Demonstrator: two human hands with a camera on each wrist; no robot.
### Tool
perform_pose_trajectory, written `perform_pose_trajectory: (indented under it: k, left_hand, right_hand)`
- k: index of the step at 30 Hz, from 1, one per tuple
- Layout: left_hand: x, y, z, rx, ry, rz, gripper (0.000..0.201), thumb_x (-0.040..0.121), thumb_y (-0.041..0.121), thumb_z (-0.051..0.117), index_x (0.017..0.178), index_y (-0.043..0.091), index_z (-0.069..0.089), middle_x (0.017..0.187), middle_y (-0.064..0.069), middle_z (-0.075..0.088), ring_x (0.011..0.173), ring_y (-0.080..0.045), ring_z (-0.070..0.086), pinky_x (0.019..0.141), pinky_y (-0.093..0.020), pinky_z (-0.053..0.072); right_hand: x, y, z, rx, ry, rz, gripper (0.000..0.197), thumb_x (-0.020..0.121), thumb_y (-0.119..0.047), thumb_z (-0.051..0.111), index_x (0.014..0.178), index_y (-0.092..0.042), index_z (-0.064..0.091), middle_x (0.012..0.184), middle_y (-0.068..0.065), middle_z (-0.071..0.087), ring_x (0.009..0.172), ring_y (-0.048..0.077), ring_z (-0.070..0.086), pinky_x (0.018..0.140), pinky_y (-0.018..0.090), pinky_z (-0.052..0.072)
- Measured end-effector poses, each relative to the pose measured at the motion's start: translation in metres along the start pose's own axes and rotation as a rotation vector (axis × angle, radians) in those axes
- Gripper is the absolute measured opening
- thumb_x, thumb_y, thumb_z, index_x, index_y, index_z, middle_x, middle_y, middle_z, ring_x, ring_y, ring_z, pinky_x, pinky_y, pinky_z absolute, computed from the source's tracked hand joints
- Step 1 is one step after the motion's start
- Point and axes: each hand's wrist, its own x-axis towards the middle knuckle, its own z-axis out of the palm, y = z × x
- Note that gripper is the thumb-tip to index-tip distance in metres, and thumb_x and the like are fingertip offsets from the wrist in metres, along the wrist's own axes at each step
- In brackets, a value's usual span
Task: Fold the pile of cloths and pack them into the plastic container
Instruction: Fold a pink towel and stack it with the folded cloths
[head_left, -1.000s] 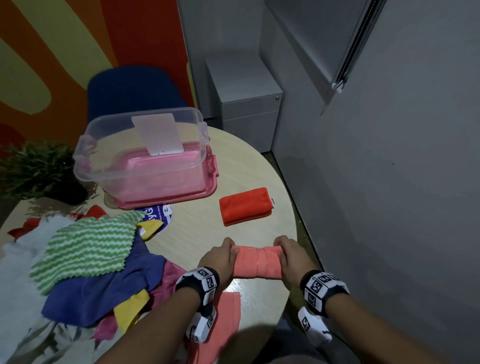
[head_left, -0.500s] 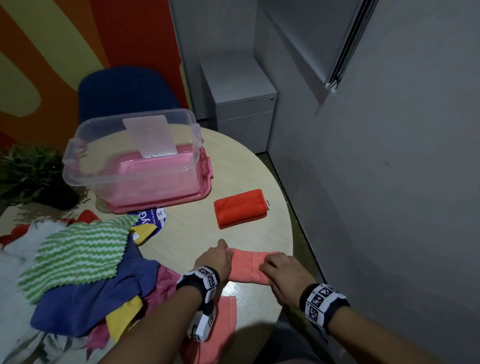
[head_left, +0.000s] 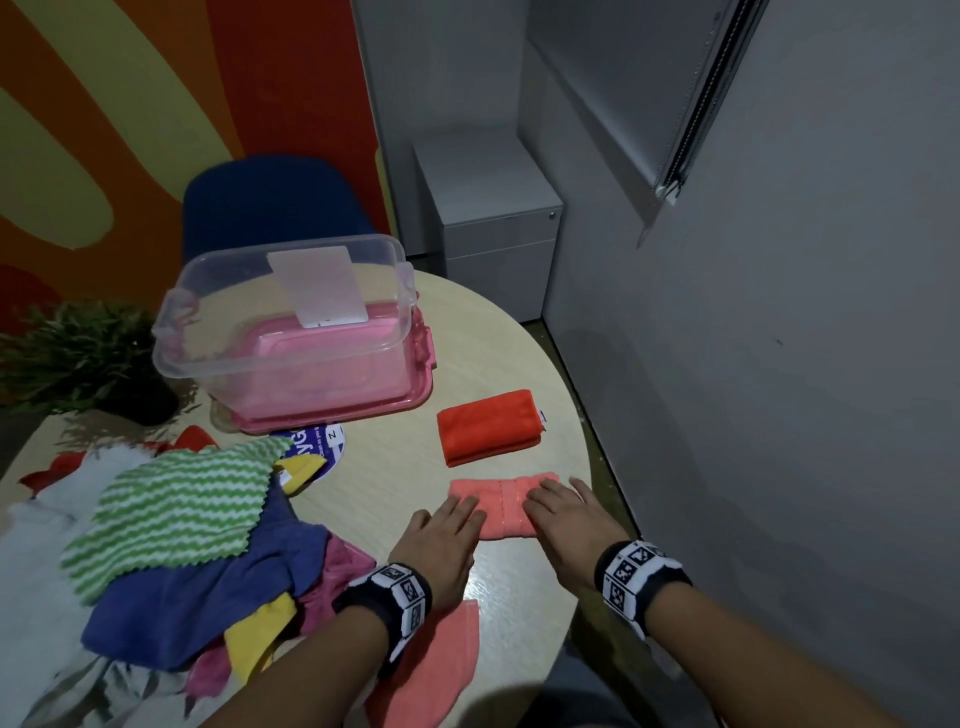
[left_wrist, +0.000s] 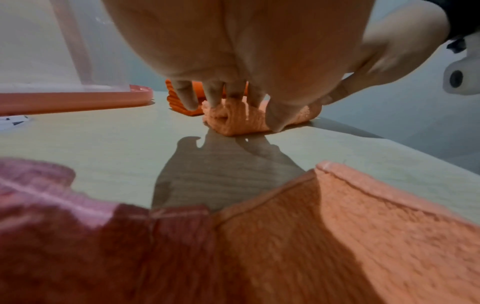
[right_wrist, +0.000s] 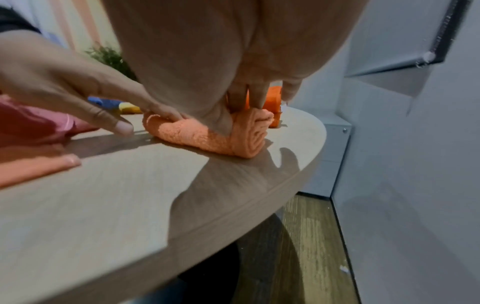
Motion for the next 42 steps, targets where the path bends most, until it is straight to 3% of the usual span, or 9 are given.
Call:
perform_pose_trajectory:
  k: [3,8,11,24,29,31,34,37,42]
  left_hand:
    - [0.006,0.001,-0.010,0.020,-0.104,-0.035,0.067,0.098,0.034,0.036,0.156,0.018,0.006,0.165,-0.004,-0.003,0.152,-0.025,0.002,0.114,-0.049,0.022]
    - [0.019,0.001,-0.014,-0.043,-0.130,-0.073,0.069,0.096,0.035,0.037,0.156,0.023,0.005,0.165,0.000,-0.002,0.152,-0.022,0.004,0.113,-0.049,0.023]
    - [0.023,0.000,-0.015,-0.066,-0.130,-0.094,0.070,0.095,0.035,0.039,0.156,0.024,0.006,0.165,0.001,0.000,0.152,-0.021,0.007,0.113,-0.048,0.024]
    - [0.024,-0.013,-0.025,-0.123,-0.144,-0.118,0.070,0.093,0.032,0.042,0.155,0.028,0.011,0.165,0.005,0.003,0.152,-0.026,-0.004,0.116,-0.050,0.016]
    - [0.008,-0.020,-0.045,-0.267,-0.012,-0.131,0.047,0.096,0.028,0.041,0.141,0.038,0.041,0.159,0.008,0.027,0.149,-0.023,0.012,0.113,-0.048,0.019]
    - [-0.008,-0.035,-0.051,-0.268,0.024,-0.191,0.034,0.097,0.030,0.043,0.127,0.037,0.059,0.146,0.011,0.046,0.140,-0.019,0.029,0.106,-0.042,0.026]
    - [-0.043,-0.067,-0.050,-0.207,0.103,-0.307,0.023,0.094,0.033,0.051,0.107,0.031,0.070,0.115,0.007,0.061,0.114,-0.020,0.046,0.090,-0.035,0.035]
    - [-0.077,-0.091,-0.037,-0.156,0.124,-0.368,0.020,0.093,0.032,0.053,0.103,0.026,0.069,0.103,-0.002,0.057,0.104,-0.025,0.050,0.084,-0.036,0.042]
    - [-0.123,-0.089,-0.002,-0.253,-0.051,-0.395,0.026,0.091,0.037,0.055,0.113,0.024,0.063,0.114,-0.005,0.062,0.105,-0.028,0.060,0.085,-0.038,0.050]
  right_hand:
    - [0.006,0.007,-0.007,-0.054,0.050,-0.048,0.066,0.080,-0.015,0.070,0.141,-0.019,0.043,0.148,0.007,0.042,0.138,0.027,0.036,0.120,0.045,0.021]
    - [0.014,0.016,-0.006,-0.094,-0.117,0.065,0.098,0.078,-0.016,0.070,0.157,-0.014,0.012,0.165,0.009,0.010,0.153,0.024,0.005,0.123,0.052,-0.002]
    - [0.019,0.020,-0.005,-0.069,-0.167,0.071,0.103,0.079,-0.018,0.070,0.158,-0.016,0.004,0.166,0.008,0.000,0.153,0.023,-0.003,0.122,0.054,-0.005]
    - [0.034,0.021,-0.005,0.071,-0.102,0.050,0.083,0.084,-0.024,0.062,0.154,-0.018,0.018,0.165,0.004,0.012,0.153,0.021,0.005,0.120,0.051,-0.003]
    - [0.026,0.006,-0.024,0.197,0.042,-0.037,0.049,0.089,-0.021,0.055,0.137,-0.023,0.045,0.161,-0.002,0.026,0.153,0.020,0.012,0.124,0.047,0.002]
    - [0.021,-0.007,-0.025,0.241,0.059,-0.082,0.037,0.090,-0.021,0.054,0.127,-0.025,0.053,0.152,-0.003,0.041,0.147,0.019,0.028,0.123,0.045,0.018]
    - [0.010,-0.029,-0.016,0.361,-0.031,-0.076,0.025,0.091,-0.025,0.054,0.116,-0.028,0.059,0.121,-0.006,0.062,0.113,0.015,0.057,0.099,0.035,0.048]
    - [0.001,-0.056,-0.003,0.393,-0.135,-0.084,0.029,0.091,-0.038,0.052,0.118,-0.031,0.058,0.114,-0.007,0.064,0.105,0.014,0.059,0.087,0.030,0.049]
    - [-0.003,-0.095,0.009,0.318,-0.237,-0.067,0.058,0.075,-0.067,0.059,0.123,-0.034,0.055,0.115,-0.008,0.055,0.108,0.015,0.045,0.093,0.038,0.041]
